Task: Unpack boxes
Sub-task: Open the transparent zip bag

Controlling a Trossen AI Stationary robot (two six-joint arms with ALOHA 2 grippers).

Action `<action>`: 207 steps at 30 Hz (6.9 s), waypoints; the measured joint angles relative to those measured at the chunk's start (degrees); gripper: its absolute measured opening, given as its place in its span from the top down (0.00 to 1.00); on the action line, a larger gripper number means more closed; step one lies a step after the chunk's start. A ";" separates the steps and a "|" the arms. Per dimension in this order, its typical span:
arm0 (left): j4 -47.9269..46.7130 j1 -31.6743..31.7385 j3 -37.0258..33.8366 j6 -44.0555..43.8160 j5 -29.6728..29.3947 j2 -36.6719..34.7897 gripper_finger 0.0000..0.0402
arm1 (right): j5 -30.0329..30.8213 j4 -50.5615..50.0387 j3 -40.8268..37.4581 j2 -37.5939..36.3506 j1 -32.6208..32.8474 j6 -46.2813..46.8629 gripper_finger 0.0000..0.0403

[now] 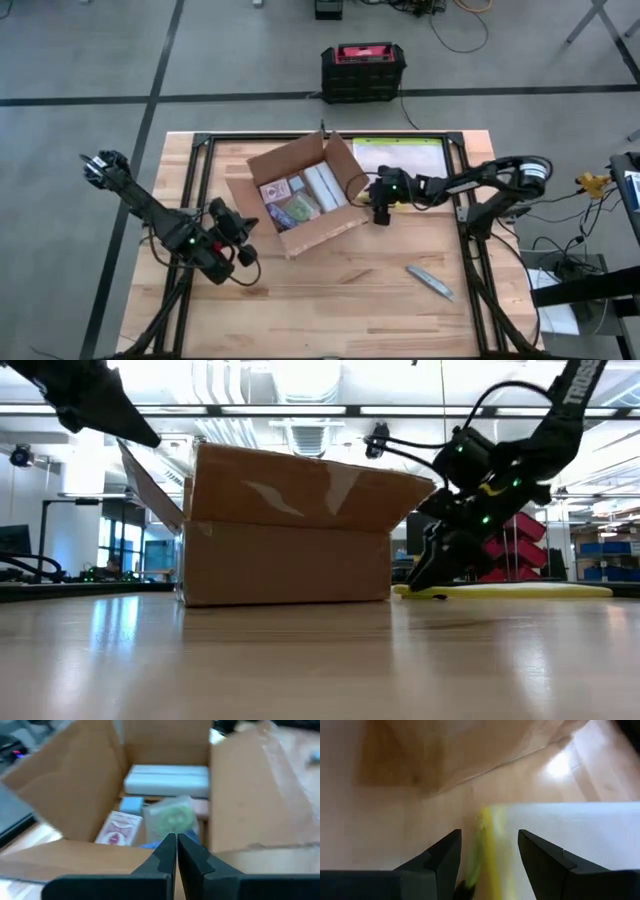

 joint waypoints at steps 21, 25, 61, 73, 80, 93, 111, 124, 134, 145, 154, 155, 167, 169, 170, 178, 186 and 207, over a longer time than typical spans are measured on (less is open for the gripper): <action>13.22 -3.11 -0.54 10.57 -5.84 2.06 1.00 | 10.62 -14.83 0.17 -5.50 2.36 5.71 0.99; 17.77 -4.96 -0.64 12.81 -7.61 4.72 1.00 | 18.60 -27.99 1.27 -19.11 3.77 10.31 1.00; 41.62 33.62 29.45 85.48 42.35 22.46 0.55 | 12.33 -49.78 35.73 -28.70 27.54 1.95 1.00; 34.57 36.91 41.27 87.87 45.66 31.69 0.51 | 13.11 -50.59 36.51 -27.47 28.90 2.45 1.00; 36.10 39.36 41.63 88.64 54.61 31.96 0.63 | 13.40 -50.73 36.54 -27.43 29.38 3.13 1.00; 41.33 41.14 41.83 86.59 55.33 33.50 1.00 | 23.68 -54.30 37.69 -27.30 29.45 4.99 0.88; 42.02 48.46 41.98 76.28 50.90 33.47 1.00 | 41.46 -59.07 40.22 -22.48 29.36 15.67 0.70; 39.73 47.66 41.98 76.20 51.86 33.07 1.00 | 36.68 -56.52 40.19 -20.58 24.64 19.92 0.73; 40.08 47.05 41.98 76.24 52.89 32.94 1.00 | 34.43 -54.73 40.19 -18.71 21.63 19.57 0.84; 39.68 46.99 41.98 76.66 53.61 29.66 1.00 | 34.29 -56.86 38.67 -18.82 21.71 20.31 1.00; 34.00 46.99 41.96 76.92 54.12 27.12 1.00 | 34.39 -57.14 36.72 -20.53 22.18 21.54 1.00; 33.30 46.99 41.96 76.96 54.12 27.06 1.00 | 34.39 -57.41 36.68 -21.11 22.37 21.54 1.00; 31.97 46.95 41.96 77.31 56.74 25.71 1.00 | 28.39 -61.76 34.65 -25.84 22.60 25.02 1.00; 32.45 47.00 41.98 77.30 56.65 25.05 1.00 | 25.25 -63.06 33.46 -25.87 22.60 25.22 1.00; 32.54 47.00 42.01 77.30 56.64 24.61 1.00 | 24.11 -62.66 33.06 -25.79 22.60 25.75 1.00; 32.35 46.73 42.05 77.93 60.87 24.88 1.00 | 23.43 -58.83 32.09 -26.13 22.98 24.69 1.00; 31.79 46.21 41.98 82.83 61.50 28.89 0.91 | 23.41 -57.52 32.09 -26.67 24.55 23.32 1.00; 37.08 45.97 42.03 87.86 64.85 41.04 0.49 | 23.67 -56.38 33.11 -27.80 27.50 22.38 1.00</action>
